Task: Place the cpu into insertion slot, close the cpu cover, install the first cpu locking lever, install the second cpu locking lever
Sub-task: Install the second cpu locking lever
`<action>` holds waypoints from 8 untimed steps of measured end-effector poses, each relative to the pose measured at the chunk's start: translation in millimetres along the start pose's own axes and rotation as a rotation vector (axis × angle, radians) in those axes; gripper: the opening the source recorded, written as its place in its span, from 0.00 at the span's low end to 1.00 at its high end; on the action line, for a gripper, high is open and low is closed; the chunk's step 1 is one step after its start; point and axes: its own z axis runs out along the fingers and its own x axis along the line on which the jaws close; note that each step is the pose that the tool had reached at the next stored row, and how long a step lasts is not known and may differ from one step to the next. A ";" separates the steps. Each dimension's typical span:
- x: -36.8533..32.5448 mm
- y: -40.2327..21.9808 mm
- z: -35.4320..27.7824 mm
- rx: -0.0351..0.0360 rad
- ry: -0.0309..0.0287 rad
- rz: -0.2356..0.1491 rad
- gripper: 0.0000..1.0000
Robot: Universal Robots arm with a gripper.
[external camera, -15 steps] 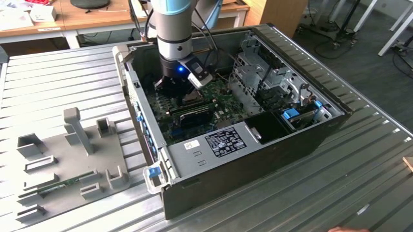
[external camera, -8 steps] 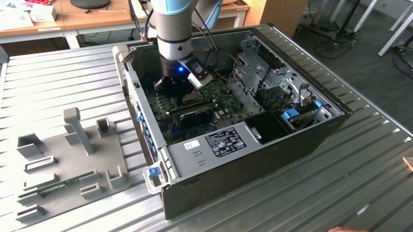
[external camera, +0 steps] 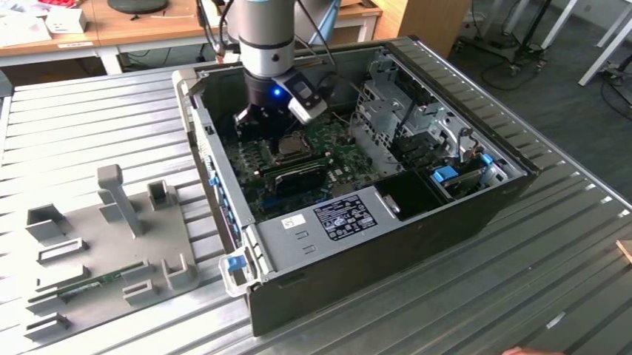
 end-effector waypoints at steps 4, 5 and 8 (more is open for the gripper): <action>-0.7 0.2 -10.4 0.0002 0.0001 0.000 0.10; -0.8 0.3 -11.7 0.0001 0.0000 0.000 0.10; -1.0 0.3 -14.4 0.0000 0.0000 0.000 0.10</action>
